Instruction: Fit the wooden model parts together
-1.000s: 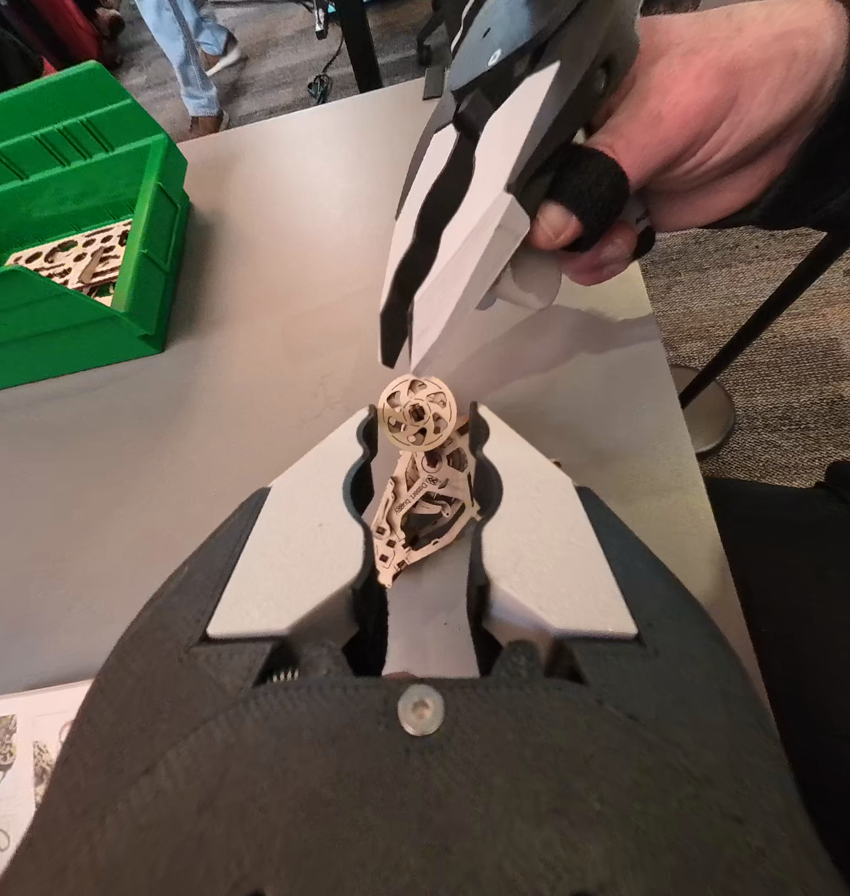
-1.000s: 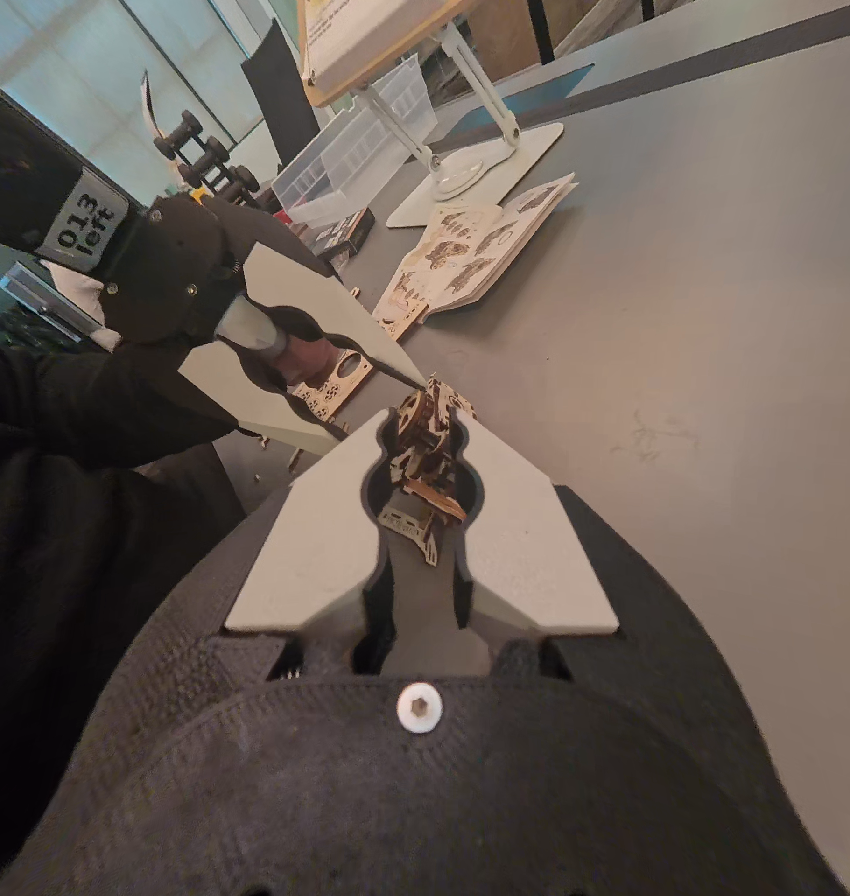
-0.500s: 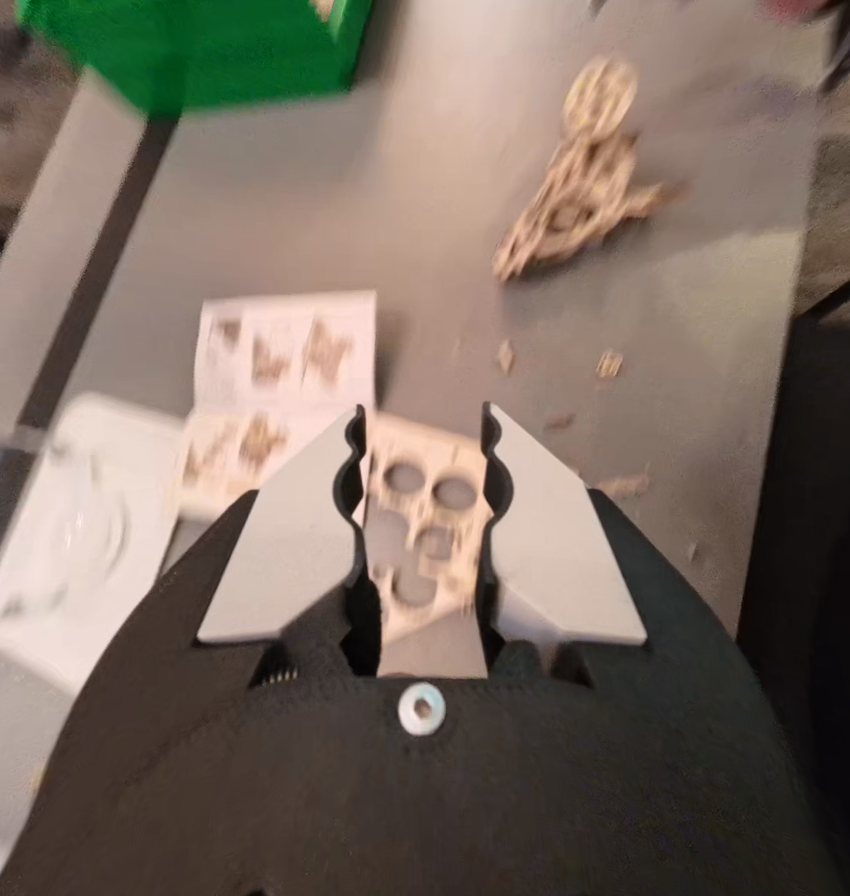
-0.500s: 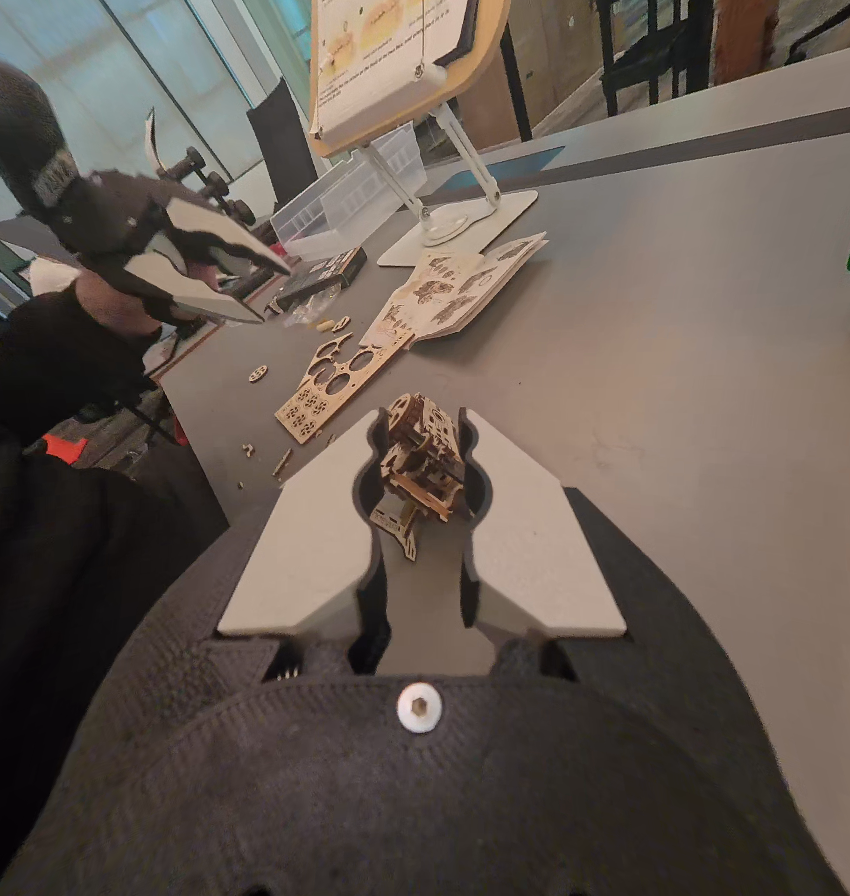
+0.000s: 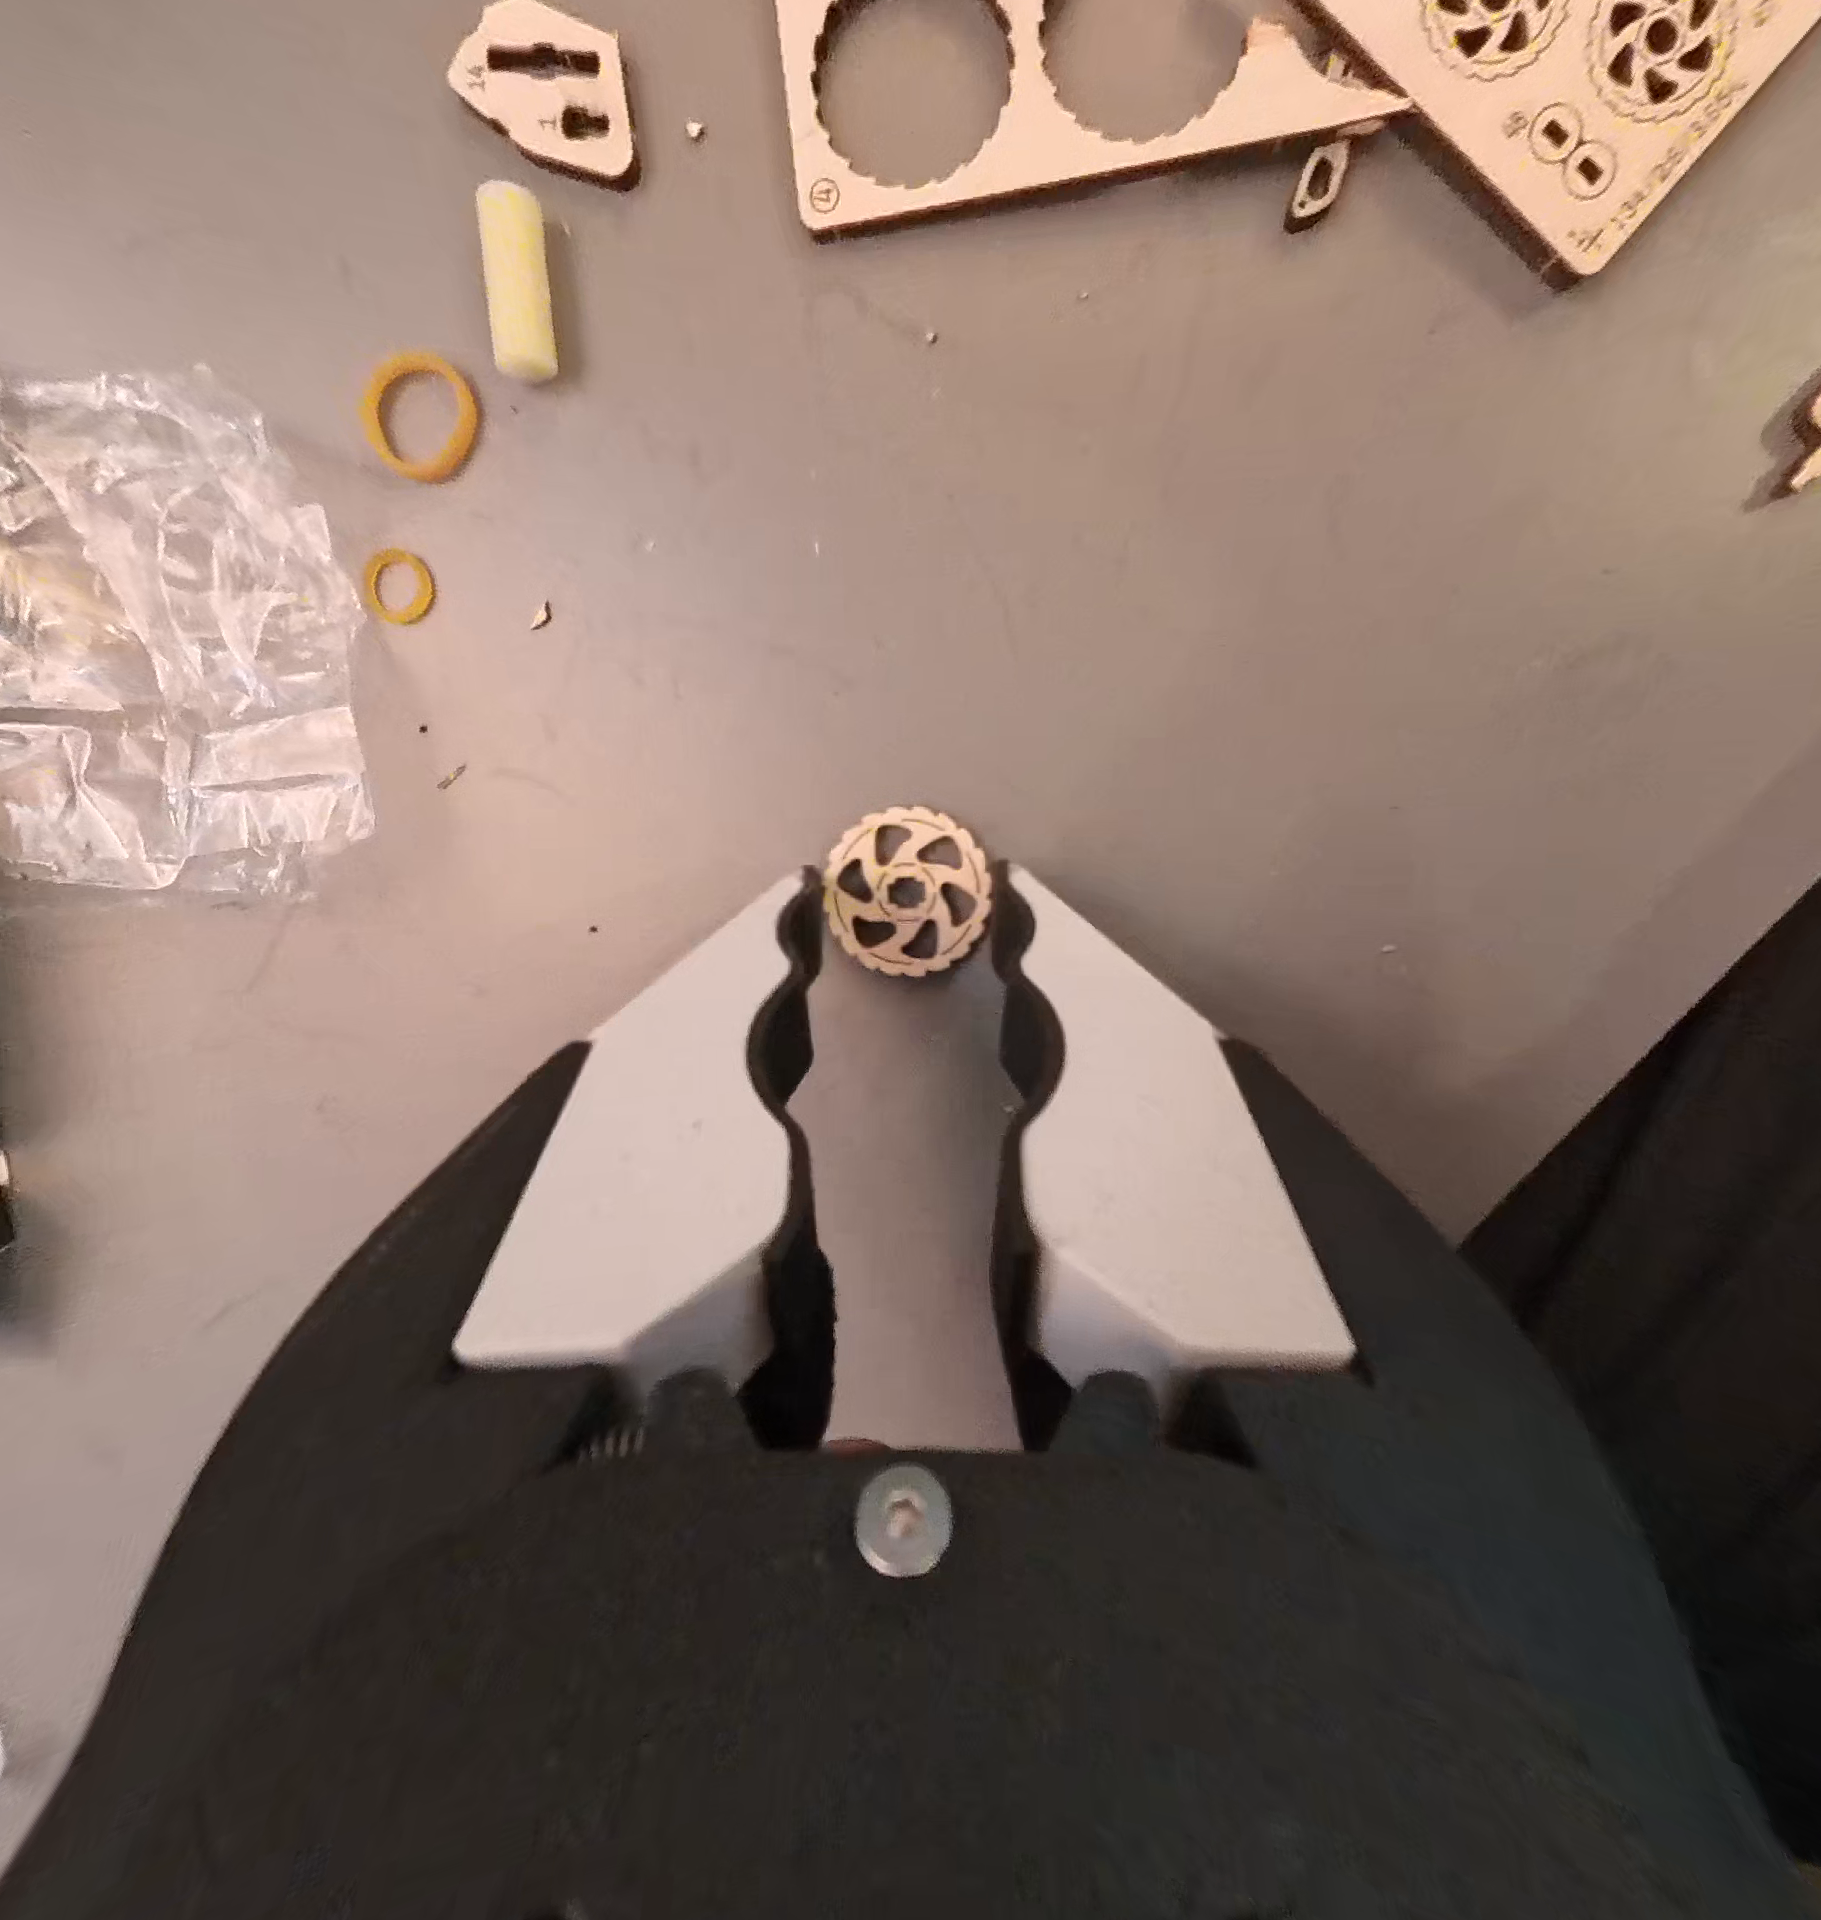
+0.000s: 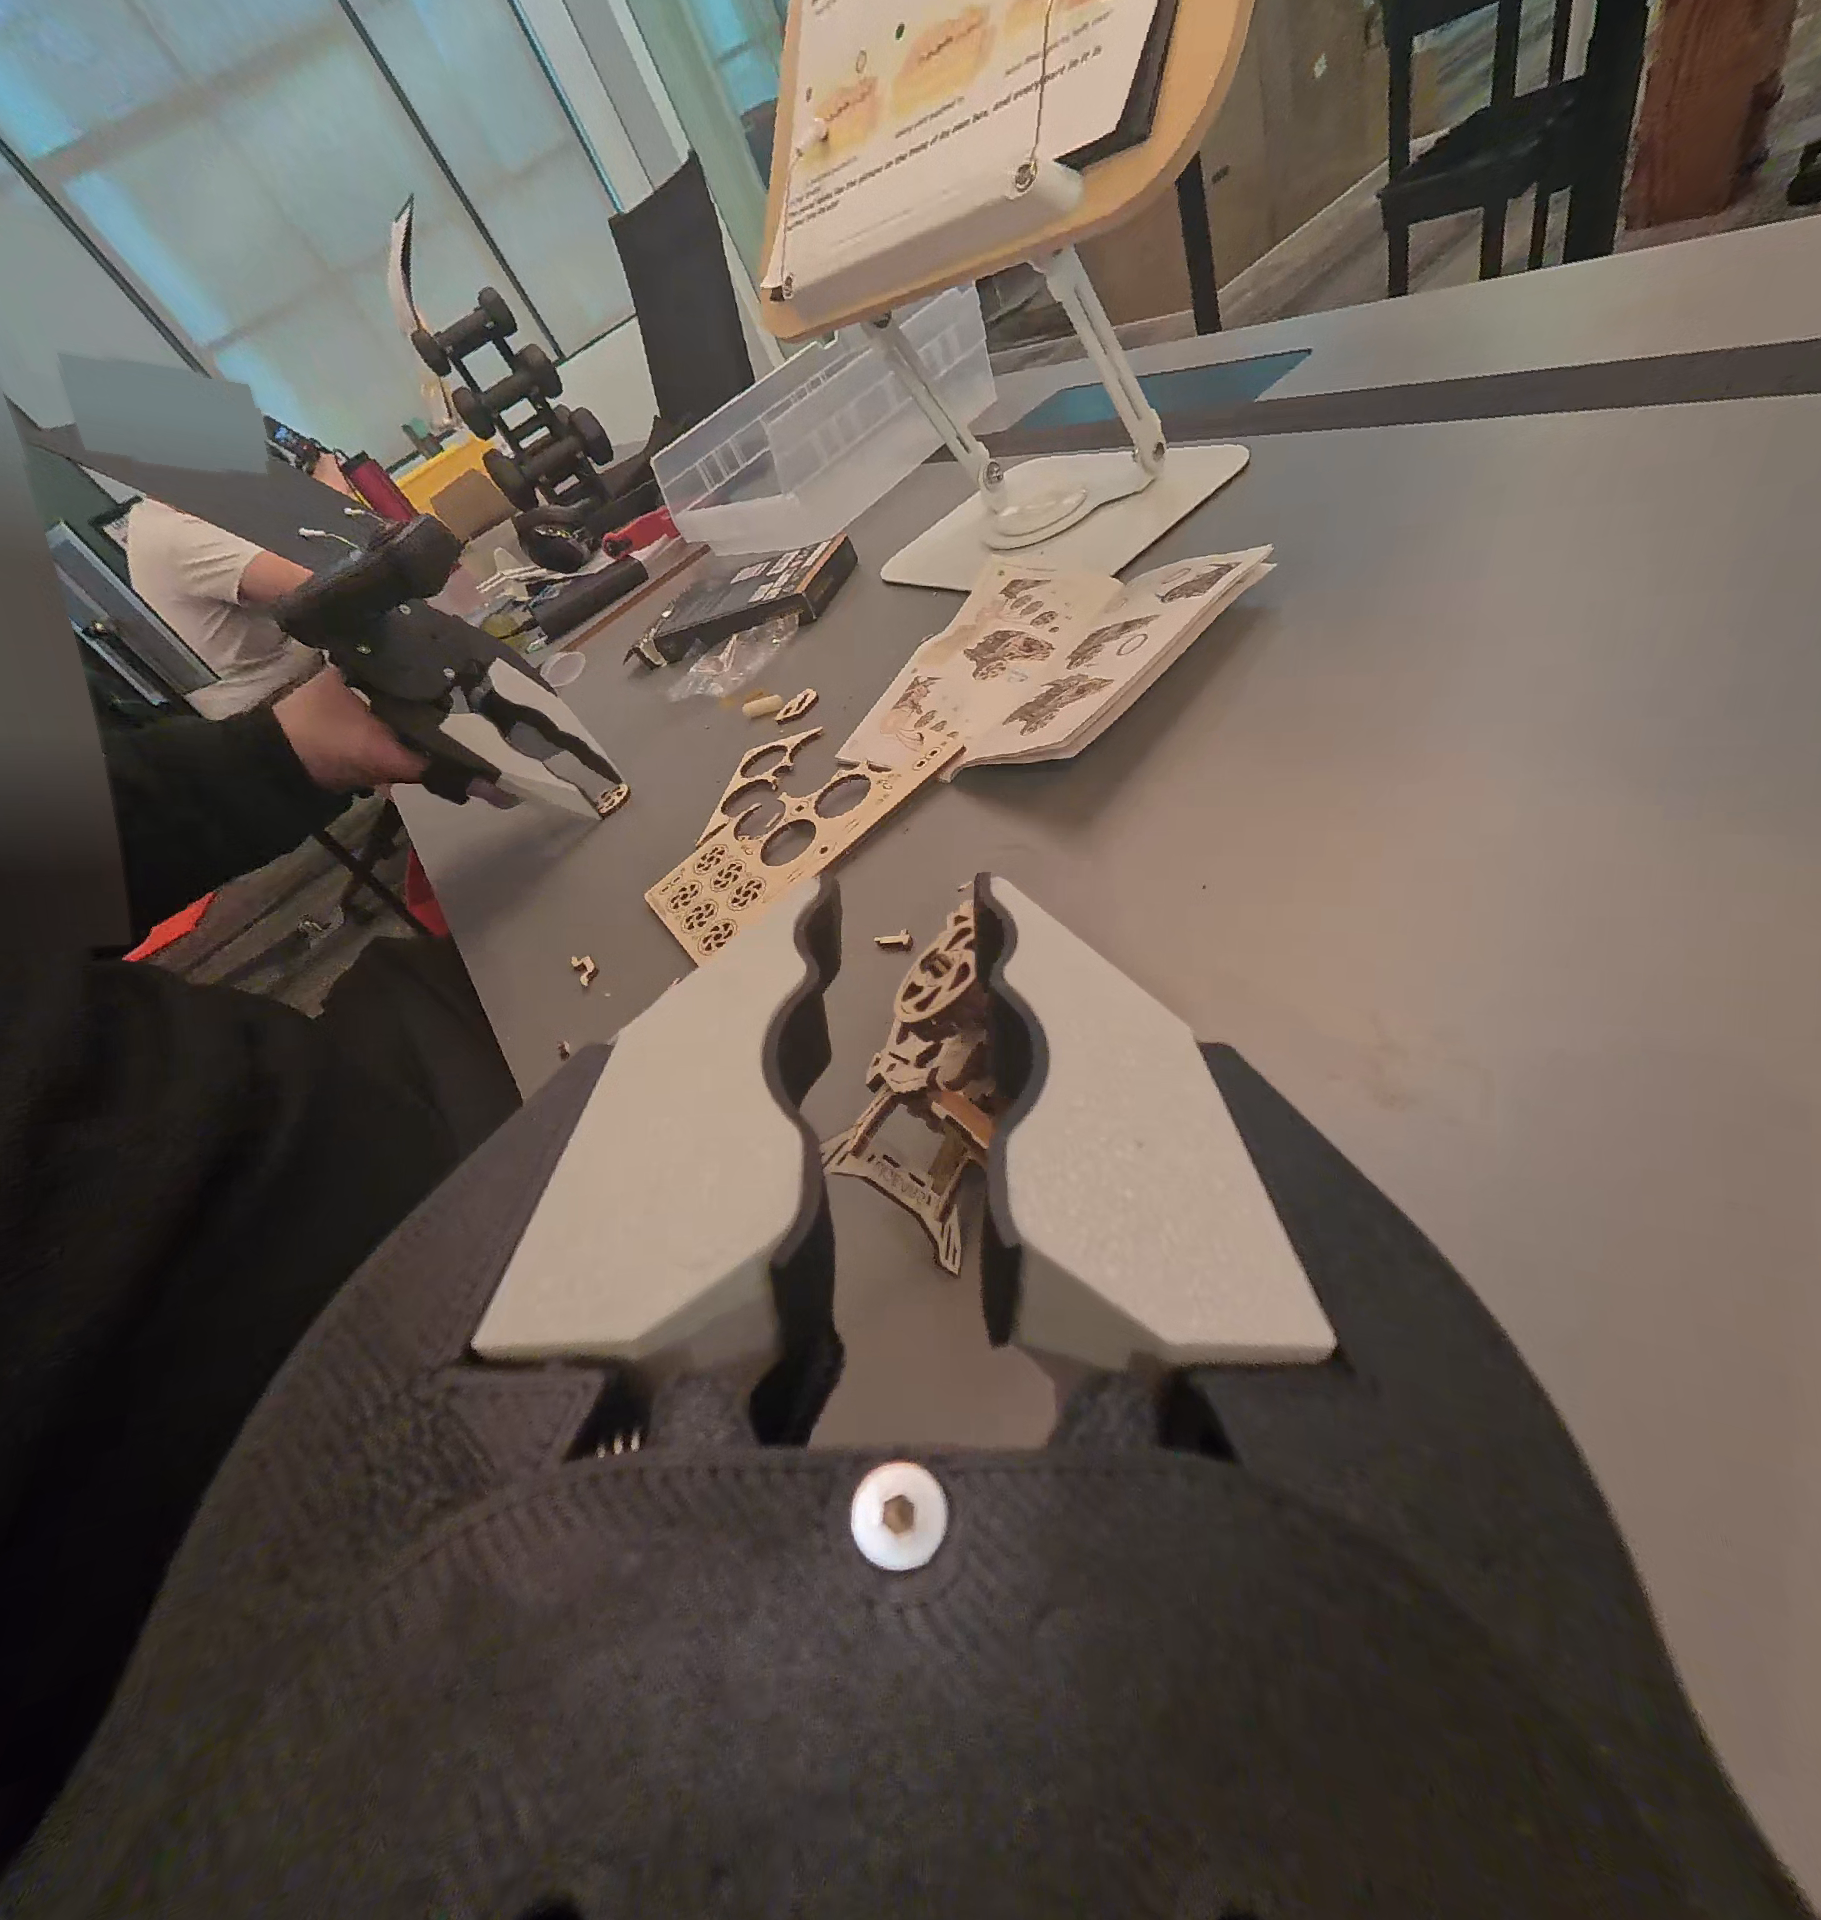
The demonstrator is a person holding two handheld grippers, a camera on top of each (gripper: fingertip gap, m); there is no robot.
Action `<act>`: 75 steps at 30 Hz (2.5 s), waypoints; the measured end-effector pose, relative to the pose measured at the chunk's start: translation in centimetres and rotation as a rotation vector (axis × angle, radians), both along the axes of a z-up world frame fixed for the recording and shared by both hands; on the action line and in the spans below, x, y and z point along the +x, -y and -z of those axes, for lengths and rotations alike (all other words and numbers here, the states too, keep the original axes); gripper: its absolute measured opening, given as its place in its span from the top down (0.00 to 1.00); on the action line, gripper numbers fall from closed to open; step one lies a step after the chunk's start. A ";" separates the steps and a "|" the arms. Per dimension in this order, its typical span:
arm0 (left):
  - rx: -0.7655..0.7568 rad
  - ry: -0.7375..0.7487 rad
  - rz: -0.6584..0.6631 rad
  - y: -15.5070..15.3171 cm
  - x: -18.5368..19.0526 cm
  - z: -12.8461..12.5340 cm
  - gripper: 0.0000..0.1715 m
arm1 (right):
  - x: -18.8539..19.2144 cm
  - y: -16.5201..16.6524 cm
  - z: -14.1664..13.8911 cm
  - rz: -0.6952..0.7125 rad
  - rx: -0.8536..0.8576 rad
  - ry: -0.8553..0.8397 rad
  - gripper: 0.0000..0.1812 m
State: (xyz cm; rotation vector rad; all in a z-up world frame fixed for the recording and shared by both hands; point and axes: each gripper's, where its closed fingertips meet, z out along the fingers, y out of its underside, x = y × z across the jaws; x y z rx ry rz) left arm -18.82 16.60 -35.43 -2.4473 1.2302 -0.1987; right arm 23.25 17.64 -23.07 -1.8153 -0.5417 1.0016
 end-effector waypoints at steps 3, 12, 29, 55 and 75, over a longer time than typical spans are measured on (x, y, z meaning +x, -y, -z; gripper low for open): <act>0.004 0.001 0.009 -0.1 0.1 0.0 0.83 | 0.1 0.2 -0.1 0.002 0.003 -0.007 0.88; 0.209 0.257 0.203 -2.7 14.4 -8.0 0.83 | 1.1 0.1 0.5 0.028 -0.002 0.003 0.87; 0.314 0.490 0.575 -0.2 42.3 -10.3 0.83 | 2.5 -0.6 3.2 0.101 -0.039 0.002 0.86; 0.313 0.422 0.550 -0.7 42.4 -8.9 0.83 | 2.0 -1.6 4.4 0.117 -0.094 0.013 0.88; 0.364 0.432 0.551 -0.9 42.8 -8.9 0.83 | 1.2 -1.1 4.2 0.077 -0.230 -0.070 0.78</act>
